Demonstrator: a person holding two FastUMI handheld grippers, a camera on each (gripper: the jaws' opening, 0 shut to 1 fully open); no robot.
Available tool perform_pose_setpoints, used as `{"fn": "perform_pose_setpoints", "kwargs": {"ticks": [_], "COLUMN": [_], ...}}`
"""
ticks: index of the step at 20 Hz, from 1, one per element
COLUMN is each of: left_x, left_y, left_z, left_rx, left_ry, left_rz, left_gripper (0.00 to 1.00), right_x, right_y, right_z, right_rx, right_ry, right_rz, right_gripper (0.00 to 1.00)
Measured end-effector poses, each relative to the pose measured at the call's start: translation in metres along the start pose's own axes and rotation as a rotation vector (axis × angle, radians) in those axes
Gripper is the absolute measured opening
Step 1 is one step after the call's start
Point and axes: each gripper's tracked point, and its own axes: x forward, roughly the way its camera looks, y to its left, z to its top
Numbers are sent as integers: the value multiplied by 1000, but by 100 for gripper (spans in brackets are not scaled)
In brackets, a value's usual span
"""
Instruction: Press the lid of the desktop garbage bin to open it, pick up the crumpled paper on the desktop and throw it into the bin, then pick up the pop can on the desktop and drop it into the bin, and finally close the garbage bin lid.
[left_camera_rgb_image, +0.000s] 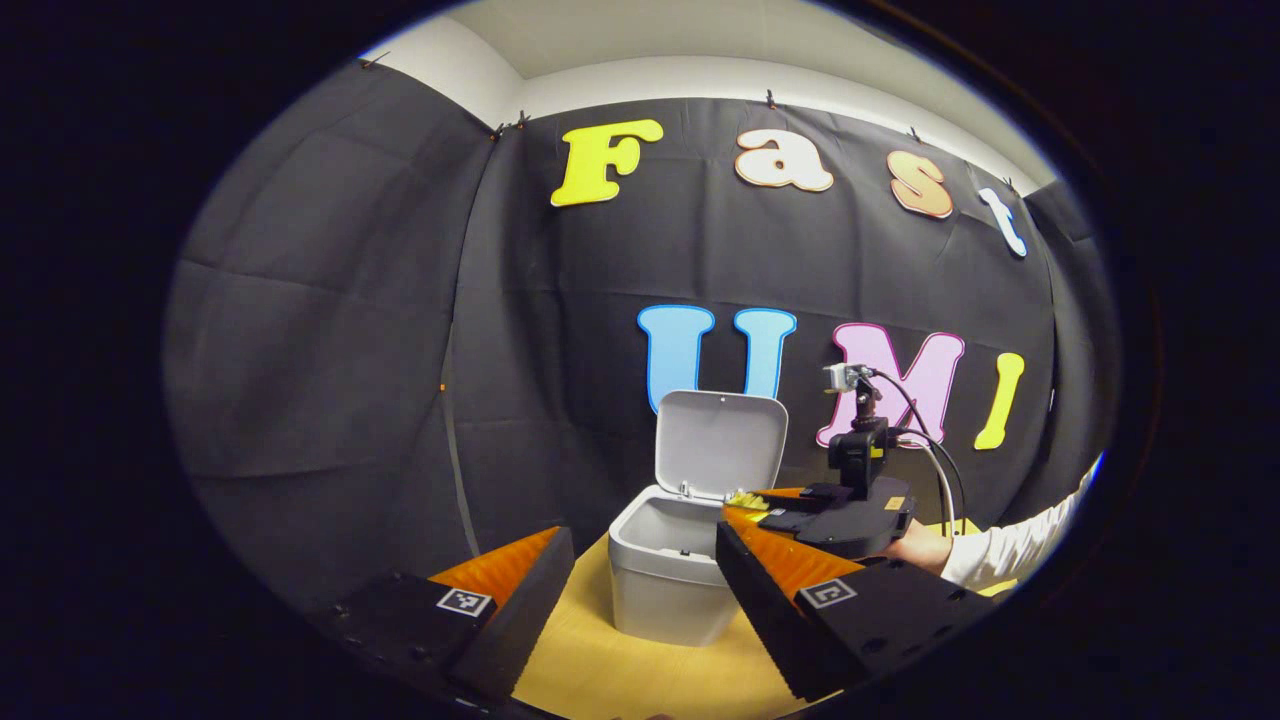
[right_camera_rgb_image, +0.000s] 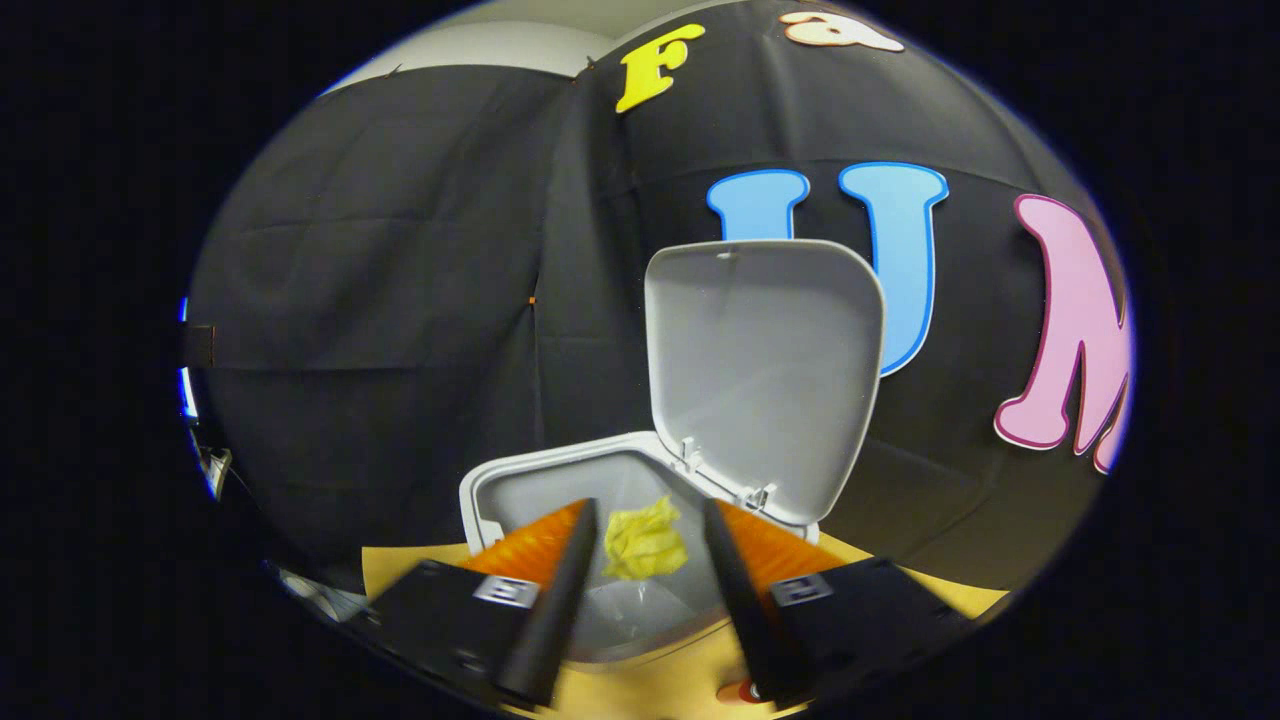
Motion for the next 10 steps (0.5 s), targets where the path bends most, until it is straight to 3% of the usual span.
{"fn": "perform_pose_setpoints", "kwargs": {"ticks": [2, 5, 10], "left_x": [7, 19, 43], "left_y": [-13, -46, -106], "left_z": [-8, -24, -47], "left_rx": [-28, -64, 10], "left_ry": [3, 5, 8], "left_rz": [-33, -107, -222], "left_gripper": [95, 94, 94], "right_x": [-6, -29, -86], "right_y": [-5, -22, -76], "right_z": [2, 12, 25], "right_rx": [-6, -8, -20], "right_ry": [-16, -42, -77], "right_rz": [-16, -45, -154], "right_gripper": [98, 98, 97]}}
